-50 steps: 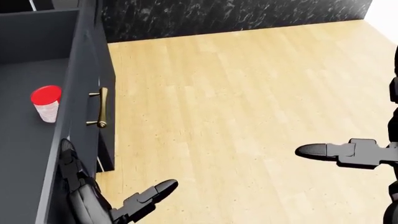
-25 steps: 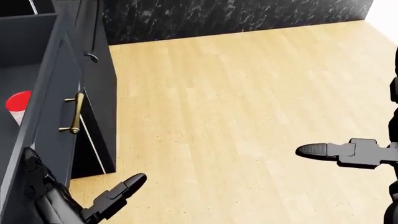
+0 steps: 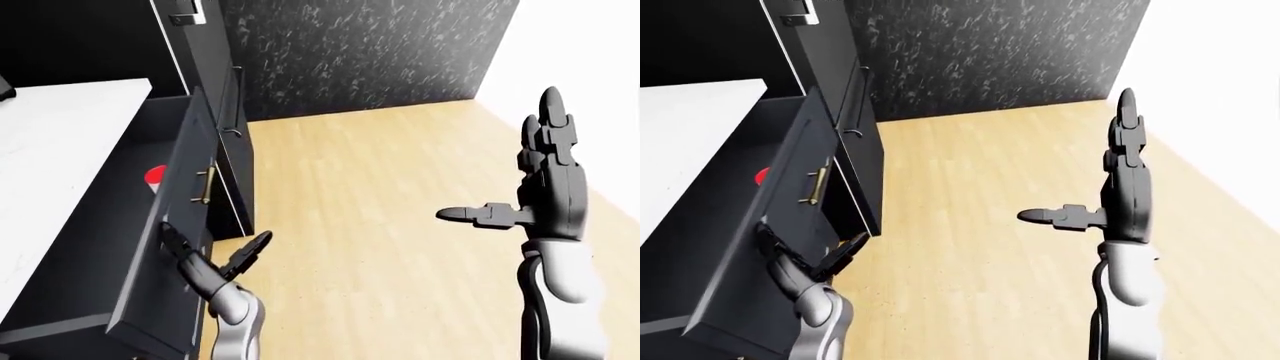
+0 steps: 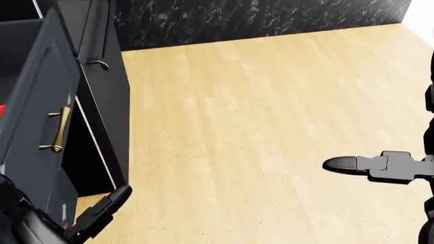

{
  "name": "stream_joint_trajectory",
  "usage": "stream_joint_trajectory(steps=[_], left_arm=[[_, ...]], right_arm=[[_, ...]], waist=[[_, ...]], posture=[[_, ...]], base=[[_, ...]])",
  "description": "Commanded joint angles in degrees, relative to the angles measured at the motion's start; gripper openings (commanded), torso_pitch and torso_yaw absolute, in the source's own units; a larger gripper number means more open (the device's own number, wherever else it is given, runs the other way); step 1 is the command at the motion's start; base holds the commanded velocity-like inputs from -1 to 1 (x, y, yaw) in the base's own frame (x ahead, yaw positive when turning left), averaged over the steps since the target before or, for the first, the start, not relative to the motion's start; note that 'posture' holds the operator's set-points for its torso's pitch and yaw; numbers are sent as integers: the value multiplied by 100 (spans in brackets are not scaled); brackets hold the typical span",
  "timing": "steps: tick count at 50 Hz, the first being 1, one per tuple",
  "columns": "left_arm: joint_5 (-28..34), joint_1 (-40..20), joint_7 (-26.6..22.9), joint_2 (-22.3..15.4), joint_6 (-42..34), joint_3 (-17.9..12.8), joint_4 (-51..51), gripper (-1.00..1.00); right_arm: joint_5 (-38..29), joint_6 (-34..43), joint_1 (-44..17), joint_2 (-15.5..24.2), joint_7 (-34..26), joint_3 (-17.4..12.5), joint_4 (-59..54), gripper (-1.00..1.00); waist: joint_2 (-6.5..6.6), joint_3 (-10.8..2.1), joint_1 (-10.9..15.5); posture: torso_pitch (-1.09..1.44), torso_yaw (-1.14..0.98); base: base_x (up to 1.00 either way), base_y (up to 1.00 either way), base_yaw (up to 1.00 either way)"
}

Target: Close the right drawer.

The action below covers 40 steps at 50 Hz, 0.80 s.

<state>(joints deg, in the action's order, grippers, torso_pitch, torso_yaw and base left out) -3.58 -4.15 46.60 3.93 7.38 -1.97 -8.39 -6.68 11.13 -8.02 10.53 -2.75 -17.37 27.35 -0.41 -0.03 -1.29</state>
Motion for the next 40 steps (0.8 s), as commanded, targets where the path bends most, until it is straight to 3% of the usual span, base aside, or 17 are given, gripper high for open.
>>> stream_joint_trajectory(steps=[1, 40], left_arm=[[-152, -16, 246, -32, -35, -206, 69, 100], [-1164, -472, 619, -667, -364, -1111, -245, 100]], right_arm=[[1, -164, -115, 53, 24, -25, 191, 100], [-40, -135, -138, 47, 21, 14, 194, 100]], waist=[[-50, -60, 40], [29, -44, 4]], posture=[[0, 0], [0, 0]], base=[[0, 0, 0], [0, 0, 0]])
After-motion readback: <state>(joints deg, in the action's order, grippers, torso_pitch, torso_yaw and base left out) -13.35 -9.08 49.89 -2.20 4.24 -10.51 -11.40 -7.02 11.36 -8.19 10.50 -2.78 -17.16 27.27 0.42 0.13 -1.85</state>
